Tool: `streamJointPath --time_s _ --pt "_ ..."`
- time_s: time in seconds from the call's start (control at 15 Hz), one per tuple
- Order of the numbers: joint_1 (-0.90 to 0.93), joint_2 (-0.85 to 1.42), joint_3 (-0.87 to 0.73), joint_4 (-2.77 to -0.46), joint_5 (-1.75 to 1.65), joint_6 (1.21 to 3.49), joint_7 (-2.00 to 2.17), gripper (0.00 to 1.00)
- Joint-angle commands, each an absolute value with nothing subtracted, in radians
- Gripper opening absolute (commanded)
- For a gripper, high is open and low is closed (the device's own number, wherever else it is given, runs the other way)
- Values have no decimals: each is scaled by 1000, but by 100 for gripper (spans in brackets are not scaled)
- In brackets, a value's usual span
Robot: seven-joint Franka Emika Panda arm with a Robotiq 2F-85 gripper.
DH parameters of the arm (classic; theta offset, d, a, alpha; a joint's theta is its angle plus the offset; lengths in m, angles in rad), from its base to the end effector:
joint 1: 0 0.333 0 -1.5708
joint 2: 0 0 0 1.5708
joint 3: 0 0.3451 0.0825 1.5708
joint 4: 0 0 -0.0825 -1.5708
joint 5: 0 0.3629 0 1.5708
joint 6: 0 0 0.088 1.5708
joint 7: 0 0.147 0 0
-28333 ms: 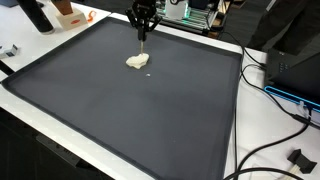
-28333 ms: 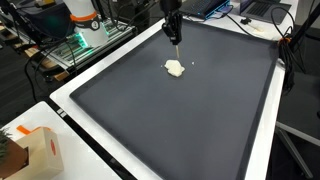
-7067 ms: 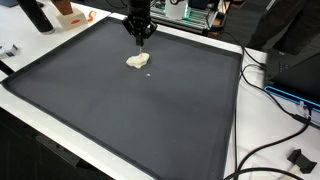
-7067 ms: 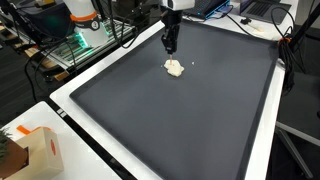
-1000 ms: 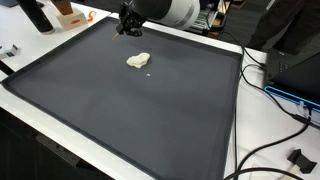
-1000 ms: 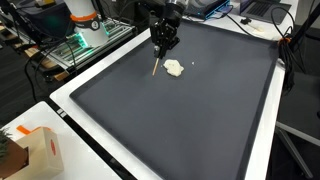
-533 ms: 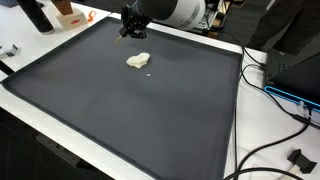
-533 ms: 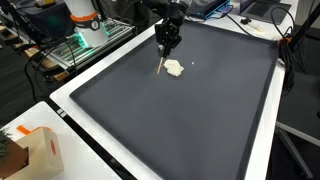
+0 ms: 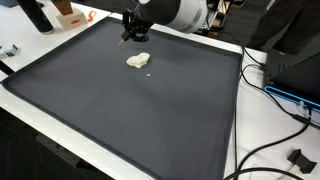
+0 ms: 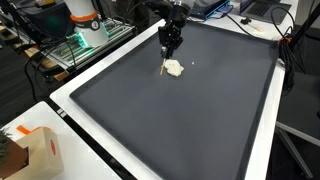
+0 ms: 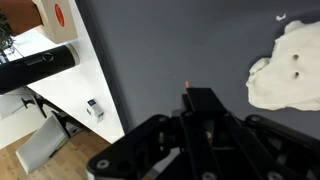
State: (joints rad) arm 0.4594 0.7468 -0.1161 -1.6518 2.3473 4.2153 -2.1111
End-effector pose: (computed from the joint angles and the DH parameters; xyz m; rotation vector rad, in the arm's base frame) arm 0.5202 0.0659 0.2546 2.3776 -0.1809 0.2535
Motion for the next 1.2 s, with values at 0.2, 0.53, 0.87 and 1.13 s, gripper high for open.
streamJointPath --time_s 0.2,0.53,0.87,1.13 --pt "409 768 -75 -1602 2398 4239 -2225 3" --pt "375 757 -44 -1588 2419 4237 -2309 3" --pt "345 741 -20 -1571 2448 4239 -2384 3" --pt "321 722 -8 -1559 2496 4238 -2465 3"
